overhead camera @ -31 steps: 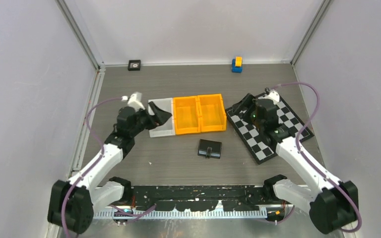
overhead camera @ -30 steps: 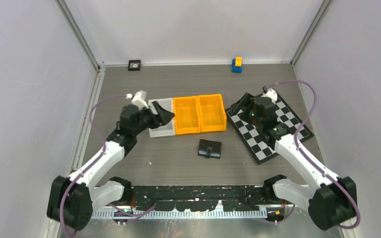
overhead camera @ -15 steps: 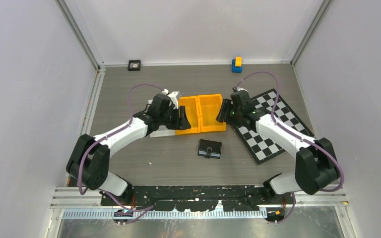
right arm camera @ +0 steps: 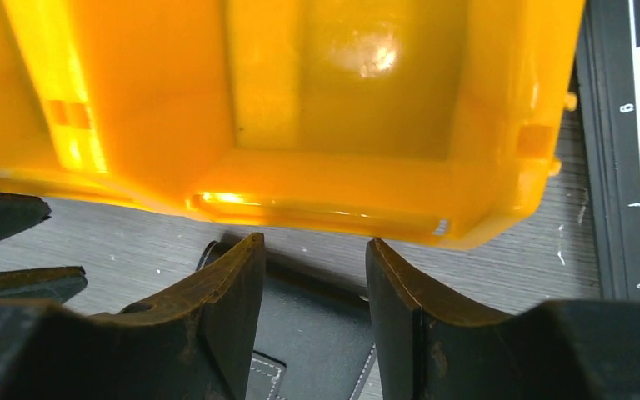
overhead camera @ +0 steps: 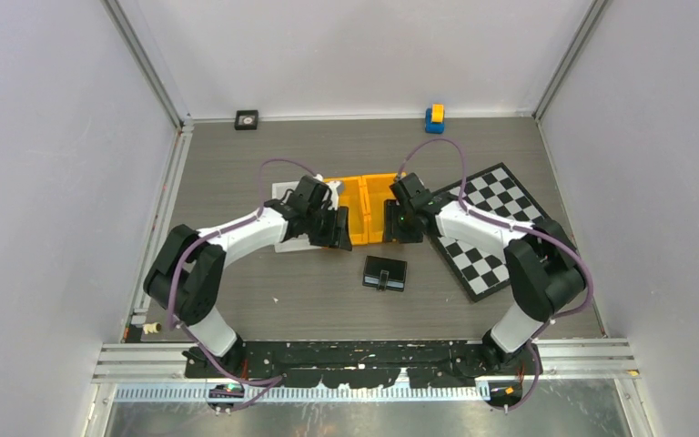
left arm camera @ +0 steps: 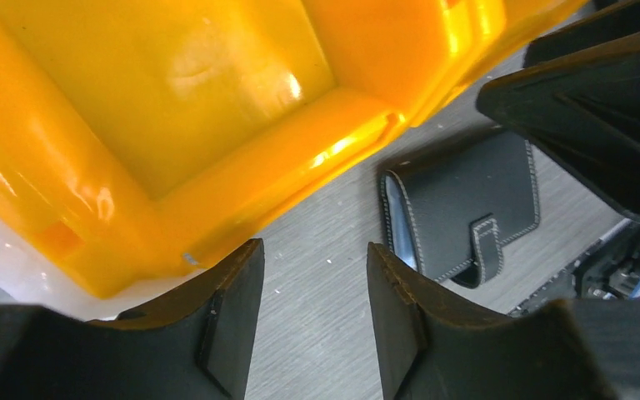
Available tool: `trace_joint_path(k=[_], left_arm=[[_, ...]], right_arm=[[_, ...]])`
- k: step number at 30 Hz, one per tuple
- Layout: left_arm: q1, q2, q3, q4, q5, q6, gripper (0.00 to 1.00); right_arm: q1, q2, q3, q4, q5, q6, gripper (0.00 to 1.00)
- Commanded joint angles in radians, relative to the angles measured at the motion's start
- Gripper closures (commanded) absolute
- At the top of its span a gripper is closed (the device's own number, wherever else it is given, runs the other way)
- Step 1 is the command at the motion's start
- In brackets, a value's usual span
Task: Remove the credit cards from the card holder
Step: Move the storage box to the center of the board, then open the card holder at the center of the board.
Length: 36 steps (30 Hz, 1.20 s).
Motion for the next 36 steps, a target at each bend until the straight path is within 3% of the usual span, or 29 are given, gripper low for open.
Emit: trace_joint_path(k=[1,8,14,17,20,22,25,30,36], left_arm=[[0.002,0.034,0.052,0.011,-0.091,0.037,0.49],[0.033,0.107,0.108,0.089,-0.246,0.072,0.45],[0.066,0.063,0.057,0.192,-0.144,0.03,0.45],[0.025,-0.007,0.038,0.171,-0.11,0.021,0.43],[-0.048,-0.083,0.026,0.13,-0.093,0.032,0.41],[-0.083,-0.125,-0.001,0.13,-0.062,0.034,0.4],[-0.113,-0.171,-0.053,0.185,-0.003,0.035,0.36],[-0.133,-0.133,-0.077,0.178,0.051,0.034,0.38],[-0.135,-0.091,-0.091,0.17,0.092,0.006,0.39]], right_arm=[[0.001,0.027,0.053,0.033,0.087,-0.007,0.48],[-0.003,0.153,0.203,0.078,0.218,-0.007,0.48],[-0.026,0.218,0.288,0.124,0.221,-0.005,0.48],[-0.02,0.111,0.199,0.162,0.156,0.001,0.43],[-0.004,-0.054,0.076,0.191,0.08,0.012,0.31],[0.01,-0.158,-0.007,0.183,0.081,-0.005,0.2],[0.013,-0.328,-0.177,0.255,0.139,0.014,0.14],[0.012,-0.488,-0.278,0.313,0.254,0.03,0.13],[0.012,-0.526,-0.309,0.359,0.161,0.006,0.16]])
